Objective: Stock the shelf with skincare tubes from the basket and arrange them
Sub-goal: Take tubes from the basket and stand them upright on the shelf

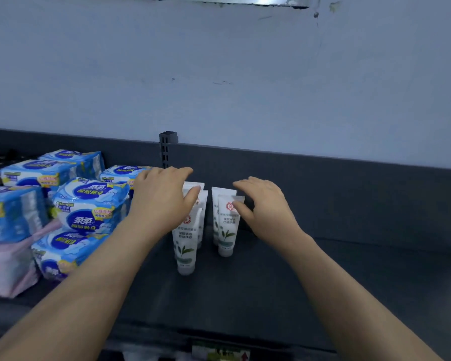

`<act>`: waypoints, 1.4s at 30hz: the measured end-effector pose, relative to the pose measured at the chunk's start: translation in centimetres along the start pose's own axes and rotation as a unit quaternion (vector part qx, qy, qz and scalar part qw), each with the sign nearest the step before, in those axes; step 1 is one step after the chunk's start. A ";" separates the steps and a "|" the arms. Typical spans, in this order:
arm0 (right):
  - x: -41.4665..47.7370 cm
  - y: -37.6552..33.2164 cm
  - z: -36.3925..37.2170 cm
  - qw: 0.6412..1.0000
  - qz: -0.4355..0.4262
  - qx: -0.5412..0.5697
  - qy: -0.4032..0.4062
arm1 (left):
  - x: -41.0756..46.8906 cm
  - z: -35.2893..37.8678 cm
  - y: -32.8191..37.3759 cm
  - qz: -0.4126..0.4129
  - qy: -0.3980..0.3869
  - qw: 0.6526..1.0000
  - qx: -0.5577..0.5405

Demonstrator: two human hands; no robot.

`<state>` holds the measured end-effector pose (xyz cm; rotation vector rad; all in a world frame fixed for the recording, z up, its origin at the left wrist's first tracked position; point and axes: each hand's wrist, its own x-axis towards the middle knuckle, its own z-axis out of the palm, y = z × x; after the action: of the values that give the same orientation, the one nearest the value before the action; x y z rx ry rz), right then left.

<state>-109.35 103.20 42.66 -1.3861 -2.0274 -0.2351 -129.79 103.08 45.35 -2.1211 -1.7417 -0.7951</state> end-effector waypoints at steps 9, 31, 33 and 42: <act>-5.5 -6.4 0.8 0.990 -0.097 0.098 -0.007 | -10.6 -3.4 -1.9 -0.076 0.017 0.993 0.086; -15.0 -40.9 18.2 0.888 -0.338 0.240 -0.198 | -42.8 -13.4 -27.0 -0.402 -0.051 0.899 0.165; -16.0 -44.6 20.7 0.879 -0.347 0.250 -0.212 | -45.6 -14.1 -30.0 -0.428 -0.063 0.890 0.145; -20.8 -54.3 32.2 0.853 -0.331 0.265 -0.305 | -54.9 -12.0 -41.6 -0.520 -0.129 0.841 0.065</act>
<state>-166.13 80.27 16.88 -0.3866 -2.7541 0.5177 -179.35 61.83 18.30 -1.0763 -3.0157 -0.5568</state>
